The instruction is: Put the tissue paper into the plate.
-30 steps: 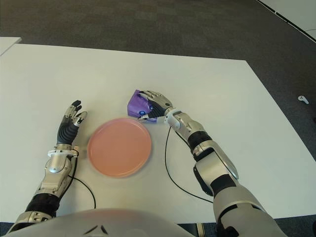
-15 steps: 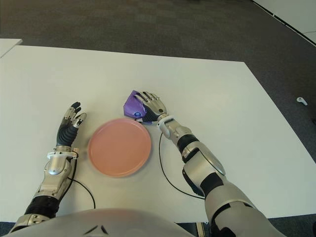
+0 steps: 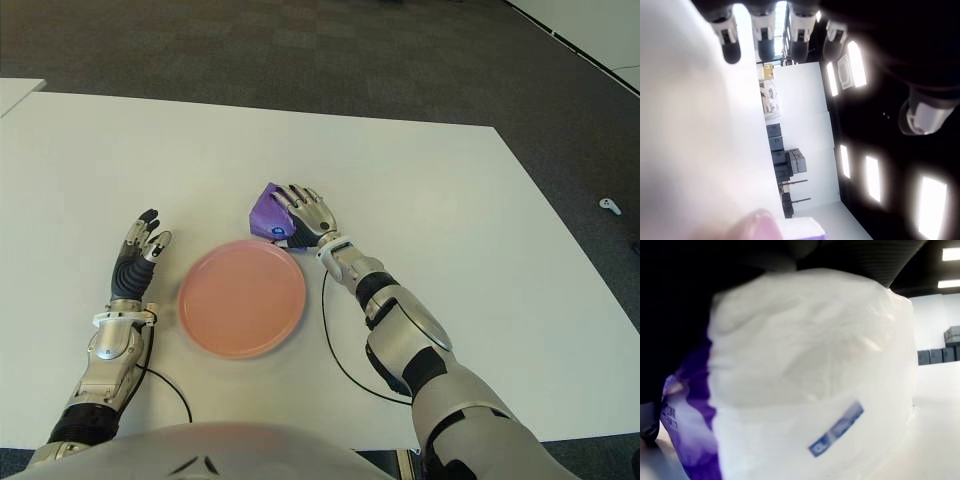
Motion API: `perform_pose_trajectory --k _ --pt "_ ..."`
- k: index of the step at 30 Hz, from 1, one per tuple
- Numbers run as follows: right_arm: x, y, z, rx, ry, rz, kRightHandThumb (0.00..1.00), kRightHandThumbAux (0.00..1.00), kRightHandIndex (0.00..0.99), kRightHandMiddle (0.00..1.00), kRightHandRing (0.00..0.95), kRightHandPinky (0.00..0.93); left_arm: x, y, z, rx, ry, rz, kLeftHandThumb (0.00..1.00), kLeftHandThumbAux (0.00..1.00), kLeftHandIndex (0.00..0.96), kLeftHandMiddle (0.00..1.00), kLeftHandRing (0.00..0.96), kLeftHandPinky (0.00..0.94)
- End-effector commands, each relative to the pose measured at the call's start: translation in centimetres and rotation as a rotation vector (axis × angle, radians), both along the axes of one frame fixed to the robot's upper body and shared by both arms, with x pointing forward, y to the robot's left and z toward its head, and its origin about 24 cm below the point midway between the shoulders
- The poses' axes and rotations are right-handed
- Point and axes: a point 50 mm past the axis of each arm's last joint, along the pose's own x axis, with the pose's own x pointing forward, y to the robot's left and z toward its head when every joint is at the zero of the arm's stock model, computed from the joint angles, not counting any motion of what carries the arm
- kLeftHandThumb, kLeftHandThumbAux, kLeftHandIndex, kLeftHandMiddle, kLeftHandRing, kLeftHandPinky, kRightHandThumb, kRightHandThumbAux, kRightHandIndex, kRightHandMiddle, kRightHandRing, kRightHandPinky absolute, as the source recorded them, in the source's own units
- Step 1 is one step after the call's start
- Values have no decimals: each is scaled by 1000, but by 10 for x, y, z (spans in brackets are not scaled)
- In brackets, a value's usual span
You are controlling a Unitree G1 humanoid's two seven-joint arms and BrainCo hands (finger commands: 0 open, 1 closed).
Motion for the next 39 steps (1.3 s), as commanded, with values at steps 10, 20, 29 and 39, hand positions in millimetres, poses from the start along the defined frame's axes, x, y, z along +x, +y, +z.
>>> perform_pose_trajectory --k 10,20,29,39 --pt "-39 -19 -56 -102 304 -55 148 503 0 43 4 0 -18 1 -20 8 134 16 0 369 0 0 0 0" --pt "-40 -16 -56 -73 333 -60 230 504 10 57 37 63 -19 3 -19 -6 126 13 0 382 0 0 0 0" --pt "-49 -12 -62 22 211 -156 665 627 385 636 652 712 -19 5 -17 21 124 8 0 373 0 0 0 0" --pt "-54 -5 -57 202 75 -221 748 704 439 872 863 864 -20 5 -17 29 135 11 0 370 0 0 0 0"
